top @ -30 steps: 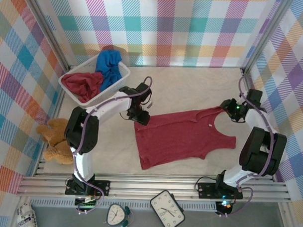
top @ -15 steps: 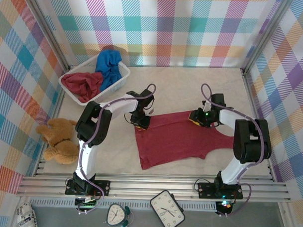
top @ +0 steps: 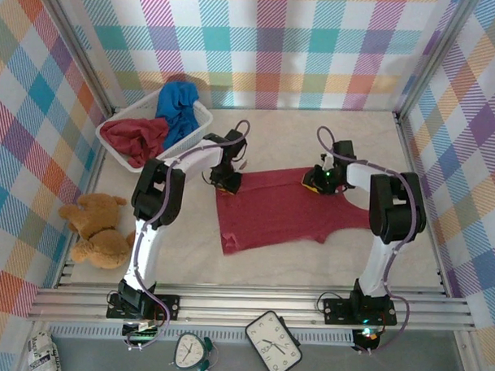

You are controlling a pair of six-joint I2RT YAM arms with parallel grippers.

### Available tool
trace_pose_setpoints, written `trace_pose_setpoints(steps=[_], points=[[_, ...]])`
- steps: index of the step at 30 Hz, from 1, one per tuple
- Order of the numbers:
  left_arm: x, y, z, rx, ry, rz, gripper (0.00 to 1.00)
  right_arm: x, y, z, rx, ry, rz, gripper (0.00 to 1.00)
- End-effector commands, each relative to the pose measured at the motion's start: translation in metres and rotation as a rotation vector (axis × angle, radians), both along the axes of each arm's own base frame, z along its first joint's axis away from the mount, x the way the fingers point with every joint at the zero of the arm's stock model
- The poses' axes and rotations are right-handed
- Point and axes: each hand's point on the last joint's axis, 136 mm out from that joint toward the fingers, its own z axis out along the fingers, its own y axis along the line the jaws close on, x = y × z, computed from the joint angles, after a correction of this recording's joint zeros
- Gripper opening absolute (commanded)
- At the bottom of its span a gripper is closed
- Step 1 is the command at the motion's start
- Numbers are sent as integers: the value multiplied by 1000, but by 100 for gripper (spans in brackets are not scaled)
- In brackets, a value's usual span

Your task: Fold and stack the tank tops

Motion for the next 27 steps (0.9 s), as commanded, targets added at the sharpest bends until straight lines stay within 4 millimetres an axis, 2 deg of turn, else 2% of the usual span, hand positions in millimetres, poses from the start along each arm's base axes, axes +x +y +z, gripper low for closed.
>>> trace_pose_setpoints(steps=[1,5,8,9,11,15,18,22,25,27], points=[[24,29,-20,134,-21,-13,27,8,12,-5,-3,11,23,27],[48,26,2,127,-74,-17,35,18,21,20,-5,-78,123,30],[48,22,26,99,-83,-8,42,6,26,46,-11,-156,246,35],[42,20,34,79,-73,0,44,-2,28,56,-11,-186,293,36],[28,17,47,35,-47,26,45,-21,30,65,-56,-227,375,38],[-16,13,70,-59,-9,109,47,-57,26,83,-123,-343,460,46],[-55,15,76,-127,25,183,47,-85,24,85,-167,-369,503,48],[-103,21,67,-174,67,290,47,-122,23,77,-241,-385,603,50],[-129,22,58,-181,70,338,46,-147,21,62,-345,-360,709,53],[-137,24,52,-185,52,382,46,-158,15,51,-428,-329,754,54]])
